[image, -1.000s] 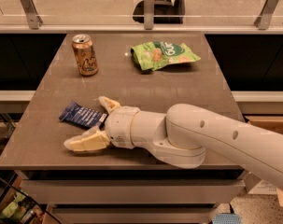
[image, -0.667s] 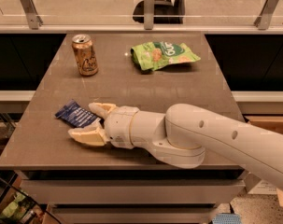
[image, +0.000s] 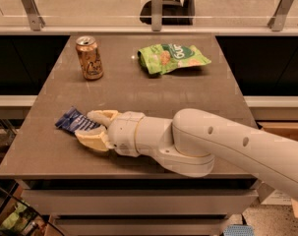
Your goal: Pick rxbar blueberry
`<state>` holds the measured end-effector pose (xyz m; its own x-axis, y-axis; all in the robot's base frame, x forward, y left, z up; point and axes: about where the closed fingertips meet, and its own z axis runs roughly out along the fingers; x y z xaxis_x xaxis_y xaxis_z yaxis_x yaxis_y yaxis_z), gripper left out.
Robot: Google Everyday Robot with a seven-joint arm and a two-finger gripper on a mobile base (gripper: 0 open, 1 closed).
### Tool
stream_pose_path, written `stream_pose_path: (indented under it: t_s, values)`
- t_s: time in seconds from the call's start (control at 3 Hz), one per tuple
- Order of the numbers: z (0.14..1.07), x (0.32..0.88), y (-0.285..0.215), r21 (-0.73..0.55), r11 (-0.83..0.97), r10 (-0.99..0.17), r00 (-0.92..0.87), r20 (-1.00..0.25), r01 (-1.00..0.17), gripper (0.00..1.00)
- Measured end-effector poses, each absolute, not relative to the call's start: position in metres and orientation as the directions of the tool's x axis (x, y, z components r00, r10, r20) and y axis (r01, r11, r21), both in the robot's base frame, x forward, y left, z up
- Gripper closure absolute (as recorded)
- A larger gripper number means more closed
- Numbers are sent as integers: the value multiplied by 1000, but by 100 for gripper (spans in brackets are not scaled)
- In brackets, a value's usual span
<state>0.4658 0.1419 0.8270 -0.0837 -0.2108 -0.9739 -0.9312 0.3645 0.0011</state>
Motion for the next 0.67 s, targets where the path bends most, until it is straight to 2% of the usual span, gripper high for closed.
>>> stream_pose_path:
  t_s: [0.33,0.67]
  values:
    - [828,465,144,-2,361,-212,-81,-974,-932,100]
    - [828,465,144,-2,361,-212,-80,-974,-932,100]
